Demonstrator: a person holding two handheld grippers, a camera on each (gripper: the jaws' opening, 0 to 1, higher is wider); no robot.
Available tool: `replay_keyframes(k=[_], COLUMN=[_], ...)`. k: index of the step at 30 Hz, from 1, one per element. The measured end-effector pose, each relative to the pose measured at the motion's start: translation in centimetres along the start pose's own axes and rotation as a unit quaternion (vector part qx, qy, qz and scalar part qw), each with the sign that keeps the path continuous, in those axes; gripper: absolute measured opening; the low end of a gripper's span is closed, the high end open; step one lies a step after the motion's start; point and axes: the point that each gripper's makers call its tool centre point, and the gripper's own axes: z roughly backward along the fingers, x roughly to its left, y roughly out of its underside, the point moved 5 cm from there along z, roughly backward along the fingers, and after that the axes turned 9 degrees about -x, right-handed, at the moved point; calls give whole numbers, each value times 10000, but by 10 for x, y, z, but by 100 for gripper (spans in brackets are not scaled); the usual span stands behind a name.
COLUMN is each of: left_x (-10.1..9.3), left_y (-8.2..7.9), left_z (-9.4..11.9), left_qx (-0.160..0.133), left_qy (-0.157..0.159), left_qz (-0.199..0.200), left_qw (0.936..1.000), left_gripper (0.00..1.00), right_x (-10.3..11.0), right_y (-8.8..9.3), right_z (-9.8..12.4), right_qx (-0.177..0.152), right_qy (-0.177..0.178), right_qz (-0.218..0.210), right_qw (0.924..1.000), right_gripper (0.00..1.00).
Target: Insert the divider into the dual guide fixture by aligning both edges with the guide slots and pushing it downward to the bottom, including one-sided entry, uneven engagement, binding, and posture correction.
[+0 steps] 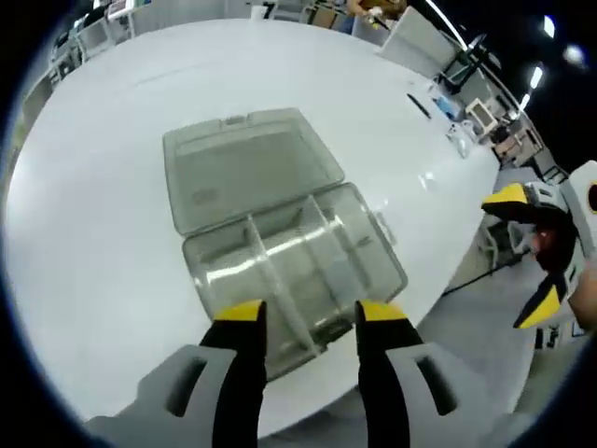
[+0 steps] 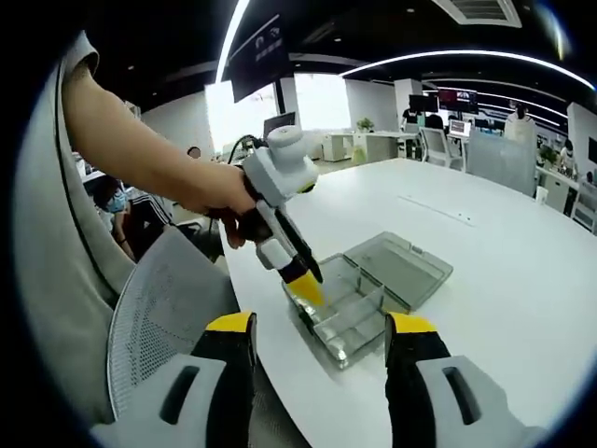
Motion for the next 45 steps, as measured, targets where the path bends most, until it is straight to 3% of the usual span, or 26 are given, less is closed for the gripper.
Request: replay_keyframes(k=[5,10,16,28,45], left_x=[-11,-23,-37,-60,-74], left_y=[-6,-4,-9,-6,-12], left_z=[9,18,31,43,59], left_qx=[-485,-828,-1333,-1791,-2224], left_qy=[266,477,832,1191,1275], left_qz=[36,-213,-465,-965,-1325], left_qw=[9985,9952,9865,9718,9575], left_gripper=[38,39,41,50,59], right_x=[-3,-7,-12,-25,-52], right_y=[2,5,8,14,22], right_z=[4,8,15,31,57], right_qx=[5,41,118,263,451], right_qy=[4,2,12,141,398], right_qz=[-73,-93,-82,-77,-25], right_qw=[10000,9999,9999,9995,9982], right_gripper=[53,53,53,52,52])
